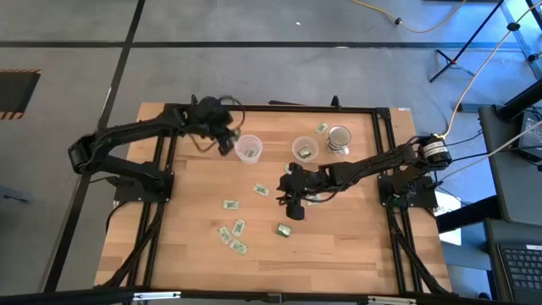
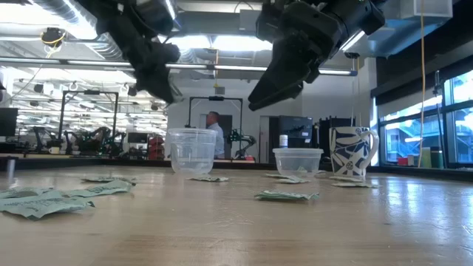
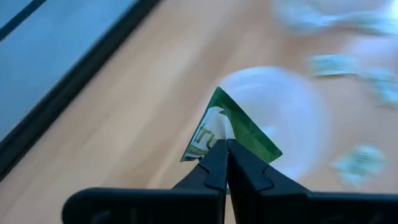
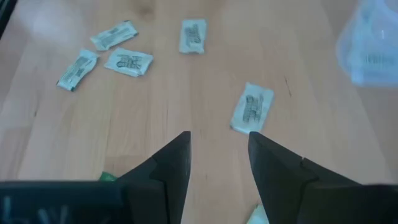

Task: Pick and place Stevia / Truvia into bins
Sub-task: Put the green truvia packet into the small transparent container

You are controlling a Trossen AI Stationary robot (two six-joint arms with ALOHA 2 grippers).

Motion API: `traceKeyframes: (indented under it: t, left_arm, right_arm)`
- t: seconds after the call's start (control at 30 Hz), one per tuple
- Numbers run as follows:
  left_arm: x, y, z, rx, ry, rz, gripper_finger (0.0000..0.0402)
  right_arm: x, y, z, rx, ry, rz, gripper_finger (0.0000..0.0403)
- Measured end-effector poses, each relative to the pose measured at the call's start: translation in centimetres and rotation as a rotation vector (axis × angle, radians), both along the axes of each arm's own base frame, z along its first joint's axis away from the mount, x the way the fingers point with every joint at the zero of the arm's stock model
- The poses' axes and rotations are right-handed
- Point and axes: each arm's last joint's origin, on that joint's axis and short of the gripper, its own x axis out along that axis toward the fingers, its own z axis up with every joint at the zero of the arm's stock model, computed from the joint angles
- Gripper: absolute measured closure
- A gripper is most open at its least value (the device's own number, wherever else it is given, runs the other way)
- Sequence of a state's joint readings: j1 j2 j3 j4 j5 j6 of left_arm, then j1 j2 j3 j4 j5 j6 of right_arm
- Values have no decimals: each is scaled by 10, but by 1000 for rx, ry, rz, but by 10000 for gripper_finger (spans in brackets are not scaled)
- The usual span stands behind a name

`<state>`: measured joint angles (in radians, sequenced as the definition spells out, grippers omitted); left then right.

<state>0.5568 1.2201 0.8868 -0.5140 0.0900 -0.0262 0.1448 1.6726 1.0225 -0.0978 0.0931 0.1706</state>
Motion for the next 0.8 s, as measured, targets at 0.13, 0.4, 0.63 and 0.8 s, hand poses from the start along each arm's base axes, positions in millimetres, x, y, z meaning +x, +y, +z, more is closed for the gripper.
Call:
traceKeyframes:
  t: [0.13,0.4,0.63,0.8]
  left_arm:
    - [14,-29,-3,24,-115,-333,400]
    - [30,-85,-28,-67,-282,-813,400]
    - [40,-112,-48,-166,-325,-823,400]
    - [46,-121,-58,-230,-299,-819,400]
  right_arm:
    - [2,1,2,-47,-32,48,240]
    - [5,2,6,-124,-90,115,240]
    - [11,13,18,-452,-233,344,240]
    - [12,27,24,-630,-318,481,240]
